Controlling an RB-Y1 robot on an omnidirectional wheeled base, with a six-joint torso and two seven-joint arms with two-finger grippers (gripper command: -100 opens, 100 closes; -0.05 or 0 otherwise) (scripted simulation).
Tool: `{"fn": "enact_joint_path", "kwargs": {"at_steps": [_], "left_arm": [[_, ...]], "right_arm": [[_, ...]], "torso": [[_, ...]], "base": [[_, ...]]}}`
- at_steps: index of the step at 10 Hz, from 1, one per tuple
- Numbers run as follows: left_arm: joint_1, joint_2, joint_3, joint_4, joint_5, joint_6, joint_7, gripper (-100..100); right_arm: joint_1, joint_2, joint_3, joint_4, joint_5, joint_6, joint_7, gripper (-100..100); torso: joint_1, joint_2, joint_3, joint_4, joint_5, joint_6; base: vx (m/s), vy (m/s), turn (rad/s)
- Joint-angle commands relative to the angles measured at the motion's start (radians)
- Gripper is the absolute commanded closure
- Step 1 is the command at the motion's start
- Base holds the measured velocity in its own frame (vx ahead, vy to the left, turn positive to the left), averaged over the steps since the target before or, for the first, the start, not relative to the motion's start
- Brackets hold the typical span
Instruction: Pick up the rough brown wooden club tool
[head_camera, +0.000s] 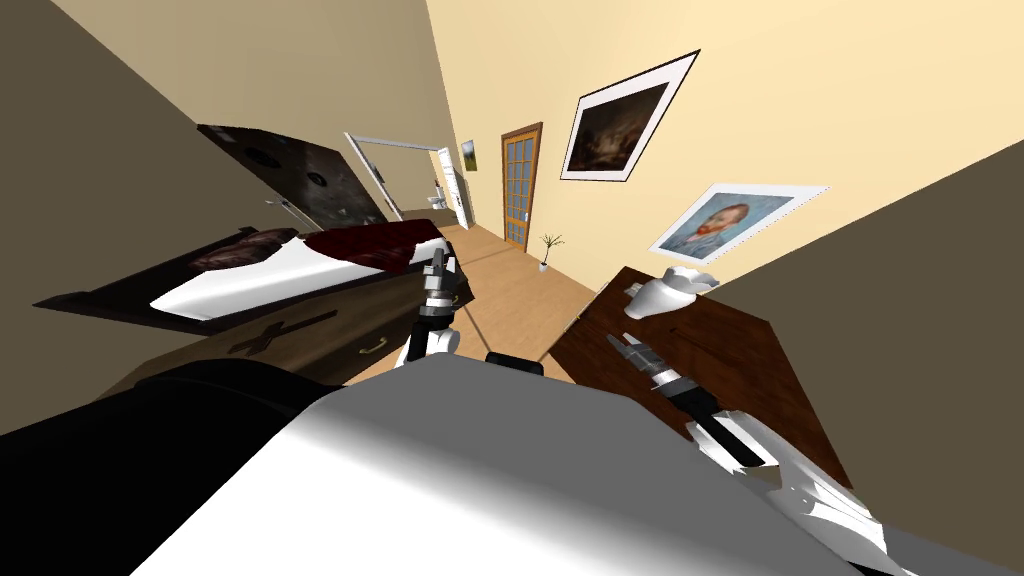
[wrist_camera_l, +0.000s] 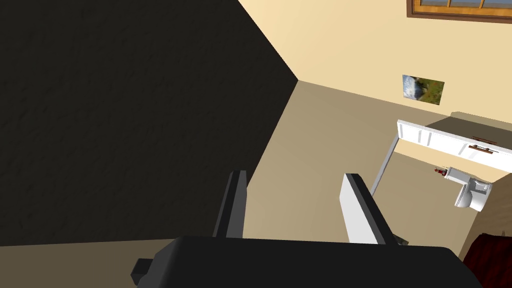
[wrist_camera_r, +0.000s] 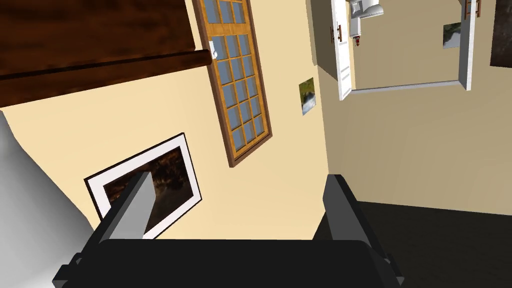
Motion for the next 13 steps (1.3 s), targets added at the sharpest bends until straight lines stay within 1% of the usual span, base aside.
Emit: {"fn": "enact_joint_path", "kwargs": {"at_steps": [1,2,3,4,5,6,7,8,9,10,11,12,13], "left_arm": [[0.0,0.0,0.0,0.0,0.0,0.0,0.0,0],[0.0,0.0,0.0,0.0,0.0,0.0,0.0,0],[0.0,0.0,0.0,0.0,0.0,0.0,0.0,0],[0.0,0.0,0.0,0.0,0.0,0.0,0.0,0],[0.0,0.0,0.0,0.0,0.0,0.0,0.0,0],[0.0,0.0,0.0,0.0,0.0,0.0,0.0,0],[0.0,0.0,0.0,0.0,0.0,0.0,0.0,0],[0.0,0.0,0.0,0.0,0.0,0.0,0.0,0],[0.0,0.0,0.0,0.0,0.0,0.0,0.0,0],[0.0,0.0,0.0,0.0,0.0,0.0,0.0,0],[0.0,0.0,0.0,0.0,0.0,0.0,0.0,0],[0.0,0.0,0.0,0.0,0.0,0.0,0.0,0],[0.0,0.0,0.0,0.0,0.0,0.0,0.0,0]], "right_arm": [[0.006,-0.05,0.006,0.047,0.033,0.005,0.014,-100],[0.006,-0.076,0.006,0.047,0.033,0.005,0.014,-100],[0.007,-0.11,0.012,0.086,0.061,0.003,0.027,-100],[0.007,-0.133,0.012,0.094,0.061,0.003,0.027,-100],[0.008,-0.164,0.02,0.136,0.087,0.001,0.039,-100],[0.008,-0.189,0.02,0.14,0.087,0.001,0.039,-100],[0.008,-0.22,0.028,0.185,0.113,0.0,0.05,-100],[0.008,-0.245,0.028,0.185,0.113,0.0,0.05,-100],[0.008,-0.28,0.038,0.227,0.138,-0.002,0.06,-100],[0.008,-0.299,0.038,0.227,0.138,-0.002,0.06,-100],[0.008,-0.333,0.049,0.268,0.161,-0.003,0.068,-100],[0.008,-0.352,0.049,0.268,0.161,-0.003,0.068,-100],[0.008,-0.393,0.06,0.305,0.183,-0.004,0.076,-100]], "torso": [[0.0,0.0,0.0,0.0,0.0,0.0],[-0.001,0.0,0.0,0.0,0.0,0.0],[-0.001,0.0,0.0,0.0,0.0,0.0],[-0.001,0.0,0.0,0.0,0.0,0.0],[-0.001,0.0,0.0,0.0,0.0,0.0],[-0.001,0.0,0.0,0.0,0.0,0.0],[-0.001,0.0,0.0,0.0,0.0,0.0],[-0.002,0.0,0.0,0.0,0.0,0.0],[-0.001,0.0,0.0,0.0,0.0,0.0],[-0.001,0.0,0.0,0.0,0.0,0.0],[-0.002,0.0,0.0,0.0,0.0,0.0],[-0.002,0.0,0.0,0.0,0.0,0.0],[-0.002,0.0,0.0,0.0,-0.001,0.0]], "base": [[0.03,0.001,0.075],[0.027,0.0,0.053],[0.031,0.0,0.078],[0.026,-0.002,0.051],[0.028,-0.006,0.093],[0.025,-0.008,0.044],[0.032,-0.015,0.07],[0.027,-0.016,0.042],[0.035,-0.013,0.068],[0.029,-0.017,0.039],[0.026,-0.028,0.063],[0.022,-0.026,0.039],[0.029,-0.023,0.044]]}}
